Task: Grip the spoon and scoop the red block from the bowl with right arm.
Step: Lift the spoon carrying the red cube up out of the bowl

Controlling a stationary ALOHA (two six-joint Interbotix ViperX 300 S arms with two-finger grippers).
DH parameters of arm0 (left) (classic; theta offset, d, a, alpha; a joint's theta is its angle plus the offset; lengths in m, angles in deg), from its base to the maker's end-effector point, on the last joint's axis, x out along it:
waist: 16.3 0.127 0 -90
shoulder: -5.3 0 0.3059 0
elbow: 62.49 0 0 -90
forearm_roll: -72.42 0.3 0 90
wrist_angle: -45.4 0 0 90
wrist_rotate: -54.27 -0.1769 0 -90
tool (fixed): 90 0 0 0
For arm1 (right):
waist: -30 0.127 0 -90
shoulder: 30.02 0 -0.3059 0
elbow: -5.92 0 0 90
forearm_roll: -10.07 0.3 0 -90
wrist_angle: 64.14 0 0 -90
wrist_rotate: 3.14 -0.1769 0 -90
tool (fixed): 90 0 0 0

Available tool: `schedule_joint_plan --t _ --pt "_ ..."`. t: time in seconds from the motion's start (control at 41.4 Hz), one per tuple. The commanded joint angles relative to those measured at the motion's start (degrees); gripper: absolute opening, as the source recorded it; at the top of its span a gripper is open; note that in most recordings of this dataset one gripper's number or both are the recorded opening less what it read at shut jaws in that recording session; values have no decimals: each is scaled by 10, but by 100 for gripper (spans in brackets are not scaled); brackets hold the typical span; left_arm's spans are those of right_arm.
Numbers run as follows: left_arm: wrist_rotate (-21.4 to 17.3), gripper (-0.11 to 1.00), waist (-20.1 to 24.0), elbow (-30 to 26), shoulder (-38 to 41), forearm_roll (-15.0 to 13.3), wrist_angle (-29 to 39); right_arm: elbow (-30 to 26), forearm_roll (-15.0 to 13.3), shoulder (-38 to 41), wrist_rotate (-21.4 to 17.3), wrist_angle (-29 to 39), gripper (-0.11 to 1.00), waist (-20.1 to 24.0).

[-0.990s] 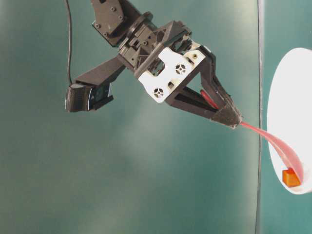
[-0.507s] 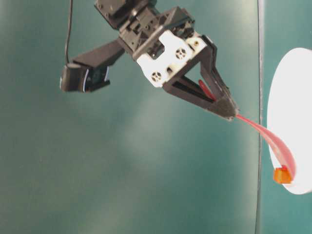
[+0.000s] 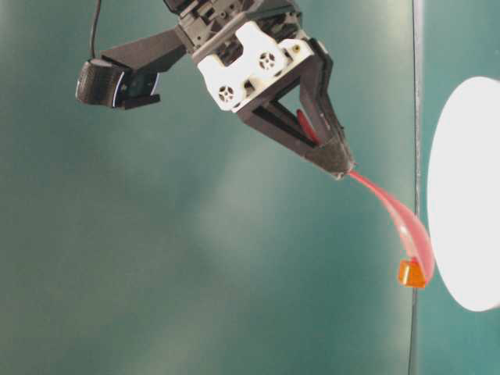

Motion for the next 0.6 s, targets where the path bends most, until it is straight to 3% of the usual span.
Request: schedule_joint_plan --t 0.0,0.58 --pt "0 0 1 -8 4 2 -5 -6 2 -16 0 -23 24 4" --pt "3 0 1 -8 4 2 -4 24 9 -43 -3 -190 24 18"
